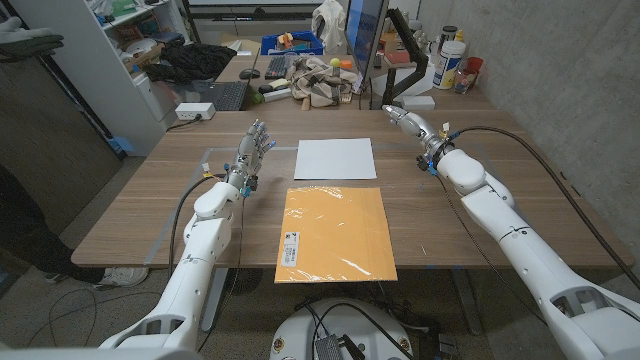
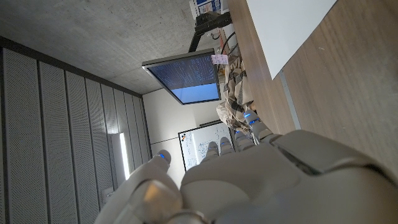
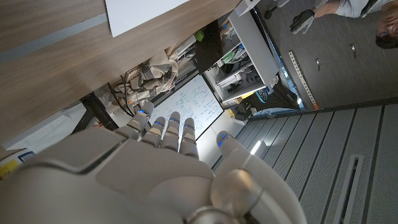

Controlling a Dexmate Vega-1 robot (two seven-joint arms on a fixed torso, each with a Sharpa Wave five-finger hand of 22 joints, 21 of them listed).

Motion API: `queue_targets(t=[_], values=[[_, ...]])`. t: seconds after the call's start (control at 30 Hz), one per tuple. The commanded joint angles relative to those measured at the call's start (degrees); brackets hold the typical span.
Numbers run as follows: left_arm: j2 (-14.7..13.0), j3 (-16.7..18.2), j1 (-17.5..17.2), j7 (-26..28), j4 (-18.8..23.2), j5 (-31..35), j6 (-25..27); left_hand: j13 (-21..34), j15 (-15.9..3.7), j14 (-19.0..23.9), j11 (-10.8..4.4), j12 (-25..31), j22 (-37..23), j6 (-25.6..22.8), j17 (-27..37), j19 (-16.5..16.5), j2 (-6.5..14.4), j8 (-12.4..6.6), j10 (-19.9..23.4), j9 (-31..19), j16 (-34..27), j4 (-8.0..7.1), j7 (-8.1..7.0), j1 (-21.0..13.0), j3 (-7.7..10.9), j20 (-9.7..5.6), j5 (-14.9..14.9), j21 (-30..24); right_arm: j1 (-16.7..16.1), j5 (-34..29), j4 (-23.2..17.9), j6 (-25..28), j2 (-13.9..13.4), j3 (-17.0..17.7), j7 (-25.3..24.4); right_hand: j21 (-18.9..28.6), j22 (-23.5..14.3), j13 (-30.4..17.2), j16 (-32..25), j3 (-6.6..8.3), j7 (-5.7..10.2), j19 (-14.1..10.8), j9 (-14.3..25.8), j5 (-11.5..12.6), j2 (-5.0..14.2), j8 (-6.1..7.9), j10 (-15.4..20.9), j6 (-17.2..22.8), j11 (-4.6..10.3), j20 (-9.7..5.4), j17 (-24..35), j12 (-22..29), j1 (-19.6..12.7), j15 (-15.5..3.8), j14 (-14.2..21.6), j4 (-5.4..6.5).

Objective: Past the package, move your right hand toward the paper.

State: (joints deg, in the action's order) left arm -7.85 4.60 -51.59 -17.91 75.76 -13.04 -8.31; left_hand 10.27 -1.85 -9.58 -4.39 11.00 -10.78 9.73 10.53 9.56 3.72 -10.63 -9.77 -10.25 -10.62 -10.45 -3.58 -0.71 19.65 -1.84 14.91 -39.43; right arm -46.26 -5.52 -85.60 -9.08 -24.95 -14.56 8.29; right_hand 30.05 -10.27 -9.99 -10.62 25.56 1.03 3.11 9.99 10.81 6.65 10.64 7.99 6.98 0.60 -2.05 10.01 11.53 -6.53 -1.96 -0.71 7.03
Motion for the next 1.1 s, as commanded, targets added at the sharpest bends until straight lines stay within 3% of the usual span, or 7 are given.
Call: queue_targets(t=[0.03,1.1], values=[[-0.12,0.2,-0.25,-0.06,0.61,0.2,-0.02,0.07,-1.42,-7.11,-0.12,0.32,-0.17,5.08,0.23,7.41,5.51,-0.23,-4.57,-0.22,-0.33,-0.09,-0.04,-0.14,-0.3,-1.68,0.48,-0.11,1.16,-4.57,-0.9,-0.36,-0.55,-1.58,0.18,-0.28,-0.19,-0.18,-0.34,0.42,0.08,-0.09,0.22,-0.03,3.79,0.14,0.39,0.38,0.13,-4.13,0.07,0.18,-0.92,-0.6,0.27,-0.03],[-0.61,0.45,-0.19,-0.52,0.47,0.21,-0.48,0.07,-1.47,-7.14,-0.16,0.32,-0.17,5.03,0.22,7.36,5.55,-0.21,-4.56,-0.22,-0.32,-0.1,-0.01,-0.16,-0.52,-1.78,0.61,-0.07,4.09,-15.6,-3.34,-2.26,-2.04,-5.44,0.38,-0.64,-0.19,-0.18,-0.34,0.72,0.22,-0.28,0.24,-0.15,3.88,0.15,0.43,0.77,0.31,-4.36,0.09,0.11,-1.48,-0.78,0.45,-0.17]])
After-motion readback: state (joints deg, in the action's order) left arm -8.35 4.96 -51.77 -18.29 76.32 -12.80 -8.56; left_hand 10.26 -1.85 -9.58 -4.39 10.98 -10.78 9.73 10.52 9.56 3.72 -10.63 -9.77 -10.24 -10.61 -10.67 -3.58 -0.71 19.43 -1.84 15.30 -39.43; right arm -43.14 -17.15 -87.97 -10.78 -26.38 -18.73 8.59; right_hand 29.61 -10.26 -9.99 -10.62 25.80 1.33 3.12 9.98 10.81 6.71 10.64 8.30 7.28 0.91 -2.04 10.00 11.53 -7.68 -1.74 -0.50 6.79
